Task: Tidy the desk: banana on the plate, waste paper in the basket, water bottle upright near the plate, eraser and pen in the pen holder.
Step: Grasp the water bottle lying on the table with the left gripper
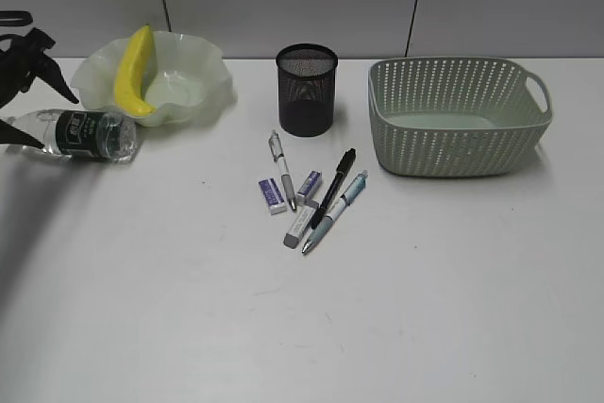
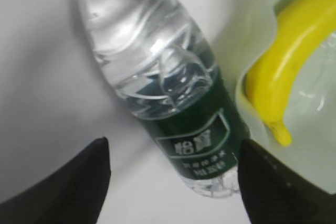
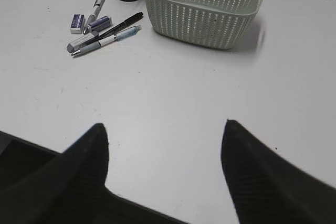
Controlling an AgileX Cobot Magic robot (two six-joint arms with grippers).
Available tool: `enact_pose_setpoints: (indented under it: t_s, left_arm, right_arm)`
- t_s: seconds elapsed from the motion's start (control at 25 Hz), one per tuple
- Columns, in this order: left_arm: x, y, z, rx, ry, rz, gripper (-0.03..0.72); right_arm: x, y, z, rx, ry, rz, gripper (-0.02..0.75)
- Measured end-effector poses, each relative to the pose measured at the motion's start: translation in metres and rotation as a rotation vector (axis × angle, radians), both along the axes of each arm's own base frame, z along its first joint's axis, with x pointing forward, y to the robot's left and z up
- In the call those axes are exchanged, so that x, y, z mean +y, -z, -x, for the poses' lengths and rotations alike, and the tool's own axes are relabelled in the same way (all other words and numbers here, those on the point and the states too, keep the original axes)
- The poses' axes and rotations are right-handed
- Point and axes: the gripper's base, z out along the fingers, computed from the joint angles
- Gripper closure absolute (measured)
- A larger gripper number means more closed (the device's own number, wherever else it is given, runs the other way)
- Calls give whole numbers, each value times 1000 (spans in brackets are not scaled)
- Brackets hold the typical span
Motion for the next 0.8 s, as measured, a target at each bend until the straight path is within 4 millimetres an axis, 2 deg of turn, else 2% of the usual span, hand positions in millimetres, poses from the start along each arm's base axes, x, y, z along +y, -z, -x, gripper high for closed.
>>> enact_pose_setpoints:
  t_s: [0.24,0.44,0.68,0.8]
  left_arm:
    - [12,5,-2,102,-169,-50,95]
    - [15,2,-12,16,-300,-1,87]
    - [15,22,-16,57,-348,47,85]
    - [17,25,-20,27,-370,48,85]
  right_arm:
    - [0,0,0,0,0,0,209]
    - [0,0,0,0,0,0,209]
    - [0,0,0,0,0,0,209]
    - [0,0,0,0,0,0,209]
